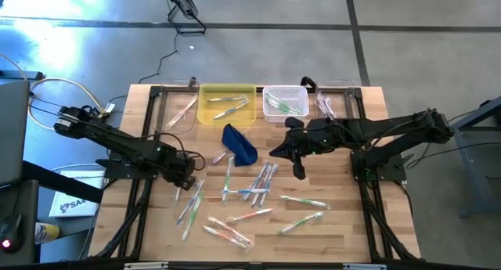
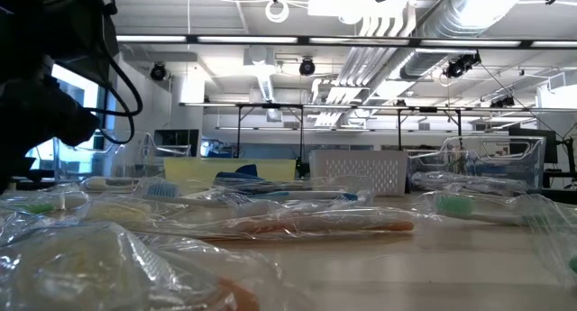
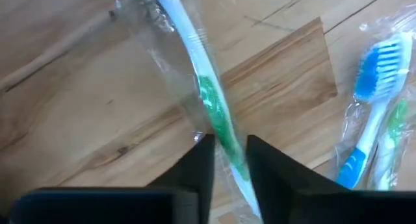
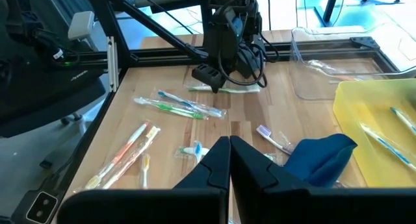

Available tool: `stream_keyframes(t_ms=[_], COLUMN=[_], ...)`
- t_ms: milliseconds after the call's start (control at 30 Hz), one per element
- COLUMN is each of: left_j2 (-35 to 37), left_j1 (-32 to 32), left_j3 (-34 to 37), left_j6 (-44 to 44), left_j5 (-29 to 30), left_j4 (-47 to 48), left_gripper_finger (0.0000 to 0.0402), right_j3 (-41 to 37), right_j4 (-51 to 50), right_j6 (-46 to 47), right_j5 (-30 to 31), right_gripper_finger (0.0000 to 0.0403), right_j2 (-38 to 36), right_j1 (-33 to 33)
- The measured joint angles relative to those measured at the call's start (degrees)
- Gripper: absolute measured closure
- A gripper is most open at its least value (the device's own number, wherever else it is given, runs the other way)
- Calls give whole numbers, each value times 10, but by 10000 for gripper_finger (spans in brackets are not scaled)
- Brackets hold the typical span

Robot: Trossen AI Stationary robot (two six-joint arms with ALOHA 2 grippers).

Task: Pick & Place Toothbrushes
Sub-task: Put the green toothbrush into the white bin

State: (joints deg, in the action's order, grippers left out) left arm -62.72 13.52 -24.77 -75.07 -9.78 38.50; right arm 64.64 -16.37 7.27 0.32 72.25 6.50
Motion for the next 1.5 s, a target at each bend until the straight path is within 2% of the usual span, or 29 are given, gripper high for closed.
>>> stream_keyframes(t_ms=[133,233,433,600,733,1167,1500], left_j2=[0,0,0,-1,3,3,3], left_j1=[0,0,0,0,0,0,0], left_j3=[0,0,1,2,-5,-87,-194], left_j6=[0,0,13,33,46,136,234], left_j5=[5,5,8,17,26,72,105], left_j4=[0,-1,-12,-56,-70,-71,-71], left_gripper_finger=[372,391,375,393,391,396,396], right_j3=[0,0,0,0,0,0,0], right_j4=[0,0,-4,-11,-10,-10,-11], right_j6=[0,0,4,2,3,1,-2], right_j5=[0,0,-5,-7,-24,-37,-37], right_gripper_finger=[401,401,401,401,401,401,401], right_j2=[0,0,0,-1,-14,-84,-129], right_j1=[0,0,0,0,2,2,2])
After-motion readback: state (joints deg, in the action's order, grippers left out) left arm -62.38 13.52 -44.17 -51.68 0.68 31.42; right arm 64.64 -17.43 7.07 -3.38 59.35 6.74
